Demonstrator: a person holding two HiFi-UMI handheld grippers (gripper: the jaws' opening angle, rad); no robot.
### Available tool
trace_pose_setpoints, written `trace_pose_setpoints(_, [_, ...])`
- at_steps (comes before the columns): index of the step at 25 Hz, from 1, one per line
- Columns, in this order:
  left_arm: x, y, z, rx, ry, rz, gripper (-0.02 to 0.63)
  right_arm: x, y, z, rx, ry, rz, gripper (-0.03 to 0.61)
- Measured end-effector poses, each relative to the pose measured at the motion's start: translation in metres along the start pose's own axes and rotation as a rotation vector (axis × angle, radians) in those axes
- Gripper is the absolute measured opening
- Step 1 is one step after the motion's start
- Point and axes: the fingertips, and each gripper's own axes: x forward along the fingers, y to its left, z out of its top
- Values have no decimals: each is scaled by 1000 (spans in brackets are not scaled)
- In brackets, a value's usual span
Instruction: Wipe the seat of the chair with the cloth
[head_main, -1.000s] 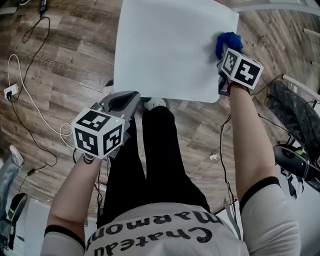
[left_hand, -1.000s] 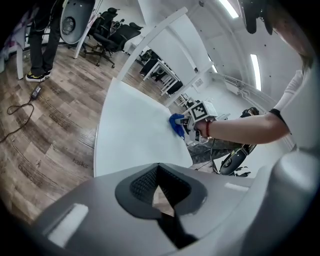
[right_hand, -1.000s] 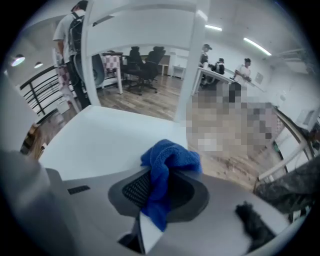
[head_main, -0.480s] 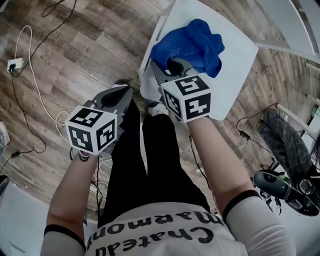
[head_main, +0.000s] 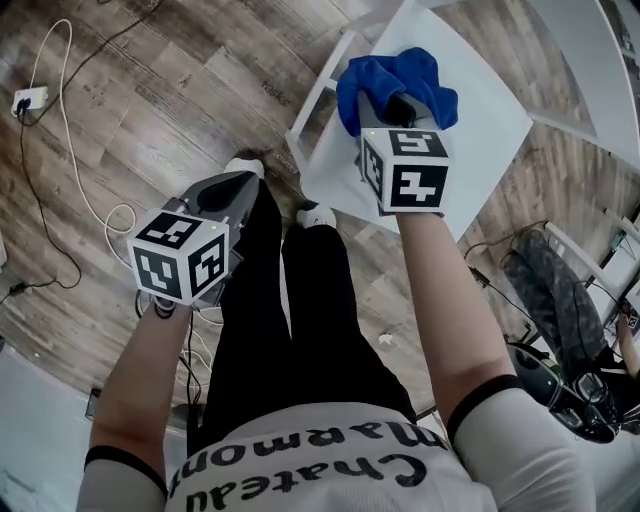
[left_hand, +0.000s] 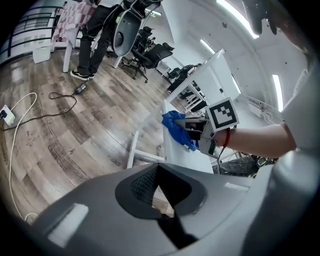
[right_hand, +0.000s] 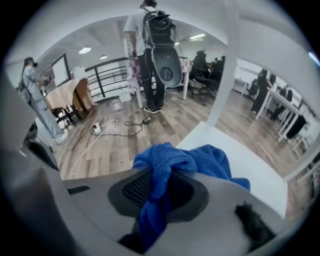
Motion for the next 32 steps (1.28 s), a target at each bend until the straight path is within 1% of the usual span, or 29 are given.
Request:
trace_pose_setpoints(2, [8, -3, 5, 31, 23, -23, 8, 4, 6, 2, -71, 1, -37, 75])
trace_pose_setpoints(3, [11, -4, 8, 48, 36, -33, 8, 5, 8, 3, -78, -3, -48, 75])
trace_pose_setpoints(6, [23, -6, 22, 86, 59, -45, 8, 6, 6, 3, -51, -26, -57, 75])
trace_pose_setpoints(8, [29, -8, 31, 108, 61, -38, 8, 5, 3, 1, -27, -41, -56, 75])
trace_pose_setpoints(11, [34, -11, 40, 152, 74, -20, 8, -1, -1, -2, 37, -60, -45, 74])
trace_pose_setpoints(13, [37, -13, 43, 156, 87, -7, 8, -4, -5, -5, 39, -73, -40, 74])
trace_pose_setpoints(15, [44, -18, 41, 140, 108, -5, 8, -10, -14, -14, 33, -84, -46, 74])
trace_pose_setpoints(19, [63, -41, 29, 139, 128, 1, 8, -29, -49, -48, 74, -83, -80, 74])
trace_pose_setpoints(25, [93, -85, 12, 124, 107, 9, 8, -70, -111, -108, 147, -100, -168, 74])
trace_pose_setpoints(30, [119, -132, -9, 191, 147, -25, 8, -111, -167, -166, 203, -104, -284, 74])
trace_pose_setpoints(32, [127, -149, -16, 202, 152, -41, 8, -126, -187, -189, 220, -96, -332, 74])
